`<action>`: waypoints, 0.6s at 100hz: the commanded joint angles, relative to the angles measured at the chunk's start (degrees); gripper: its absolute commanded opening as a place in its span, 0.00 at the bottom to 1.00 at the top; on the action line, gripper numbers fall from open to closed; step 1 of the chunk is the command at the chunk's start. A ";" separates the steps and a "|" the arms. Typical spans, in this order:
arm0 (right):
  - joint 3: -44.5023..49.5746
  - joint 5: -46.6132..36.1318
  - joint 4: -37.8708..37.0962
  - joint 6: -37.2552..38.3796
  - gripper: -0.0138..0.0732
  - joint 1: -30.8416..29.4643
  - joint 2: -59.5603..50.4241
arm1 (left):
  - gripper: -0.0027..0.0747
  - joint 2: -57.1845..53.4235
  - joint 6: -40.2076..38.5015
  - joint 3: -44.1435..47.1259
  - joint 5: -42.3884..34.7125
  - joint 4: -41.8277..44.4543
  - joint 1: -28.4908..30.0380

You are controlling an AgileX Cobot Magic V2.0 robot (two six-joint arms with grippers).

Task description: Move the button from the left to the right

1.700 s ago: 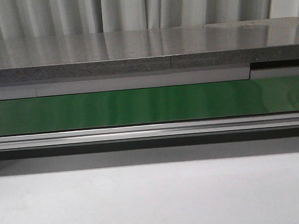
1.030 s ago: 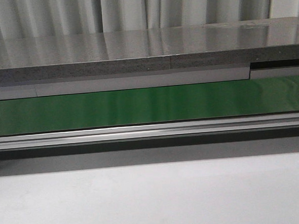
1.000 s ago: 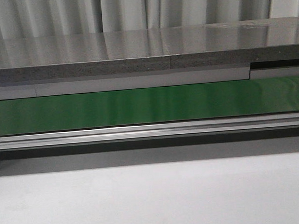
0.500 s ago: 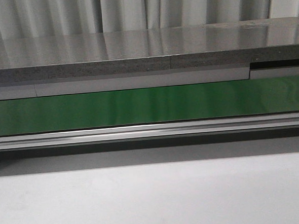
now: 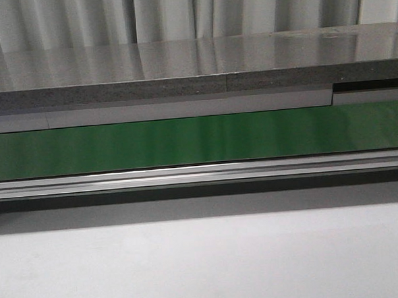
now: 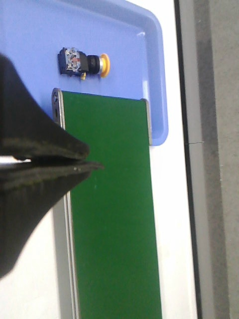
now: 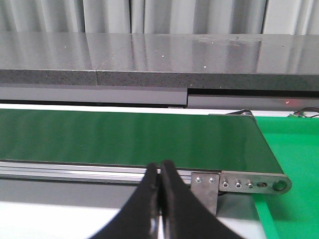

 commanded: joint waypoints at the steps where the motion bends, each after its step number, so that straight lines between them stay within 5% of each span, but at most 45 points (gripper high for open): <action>1: -0.83 -4.74 -0.62 -0.13 0.08 -0.33 -1.21 | 0.01 2.77 -0.23 -3.88 -0.53 -0.80 -0.53; 43: -0.83 -4.74 -0.62 -0.13 0.08 -0.33 -1.21 | 0.02 5.81 -0.23 -4.28 1.60 -1.56 -0.53; 53: -0.83 -4.74 -0.62 -0.13 0.08 -0.33 -1.21 | 0.13 5.81 -0.23 -4.28 2.06 -1.56 -0.53; 60: -0.83 -4.74 -0.62 -0.13 0.08 -0.33 -1.21 | 0.30 5.81 -0.23 -4.28 2.28 -1.56 -0.53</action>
